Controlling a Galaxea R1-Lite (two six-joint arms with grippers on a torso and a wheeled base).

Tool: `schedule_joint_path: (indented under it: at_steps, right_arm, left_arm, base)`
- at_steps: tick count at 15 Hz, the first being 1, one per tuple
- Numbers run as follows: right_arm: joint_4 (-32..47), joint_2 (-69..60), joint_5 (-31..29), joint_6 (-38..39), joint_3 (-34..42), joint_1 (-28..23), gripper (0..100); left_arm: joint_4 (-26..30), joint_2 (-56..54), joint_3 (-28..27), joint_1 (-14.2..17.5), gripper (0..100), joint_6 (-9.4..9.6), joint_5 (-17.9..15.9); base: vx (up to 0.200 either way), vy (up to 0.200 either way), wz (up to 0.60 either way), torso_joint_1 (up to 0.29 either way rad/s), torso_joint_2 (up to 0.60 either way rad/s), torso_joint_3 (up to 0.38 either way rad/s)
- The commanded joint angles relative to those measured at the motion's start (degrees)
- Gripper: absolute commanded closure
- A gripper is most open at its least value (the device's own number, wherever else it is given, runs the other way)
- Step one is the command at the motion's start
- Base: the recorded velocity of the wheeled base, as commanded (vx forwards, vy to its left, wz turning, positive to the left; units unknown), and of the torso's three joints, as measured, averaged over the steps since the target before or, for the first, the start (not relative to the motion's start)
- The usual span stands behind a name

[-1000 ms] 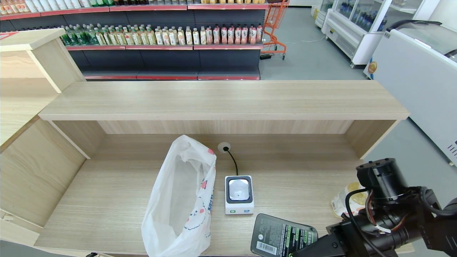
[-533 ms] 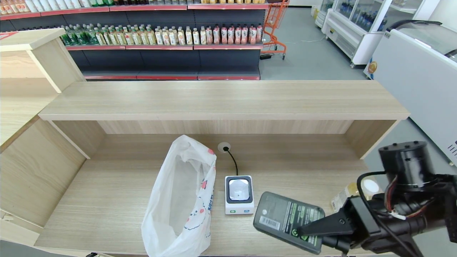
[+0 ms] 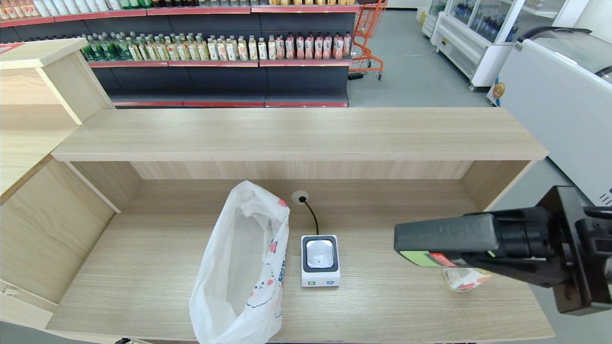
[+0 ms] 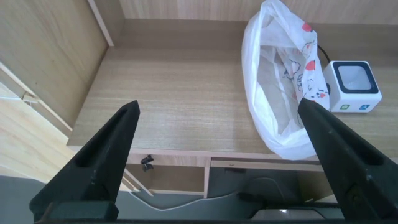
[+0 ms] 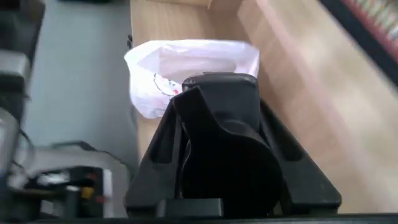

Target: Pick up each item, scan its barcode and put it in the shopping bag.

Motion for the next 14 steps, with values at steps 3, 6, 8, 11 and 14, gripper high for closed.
schedule_joint_path:
  at_steps: [3,6,8,11,14]
  right_arm:
    - [-0.2,-7.89,-10.62,46.6,12.67,-2.03,100]
    - [-0.56,-6.04,-10.35,56.62,13.46,-1.24,100]
    - [-1.43,-2.97,-10.62,57.06,12.76,-1.07,100]
    - [-3.98,-1.3,-12.46,56.97,12.76,-1.33,100]
    - [-3.9,-1.82,-13.87,57.06,13.55,-1.33,100]
  left_arm:
    - [-0.01,-0.02,0.01,0.0,0,-0.01,0.02]
    - [-0.01,-0.02,0.01,0.0,0,-0.01,0.02]
    - [-0.01,-0.02,0.01,0.0,0,-0.01,0.02]
    - [-0.01,-0.02,0.01,0.0,0,-0.01,0.02]
    - [-0.01,-0.02,0.01,0.0,0,0.08,0.02]
  base:
    - [0.0,0.0,0.0,0.0,0.0,0.0]
    - [0.0,0.0,0.0,0.0,0.0,0.0]
    - [0.0,0.0,0.0,0.0,0.0,0.0]
    - [0.0,0.0,0.0,0.0,0.0,0.0]
    - [0.0,0.0,0.0,0.0,0.0,0.0]
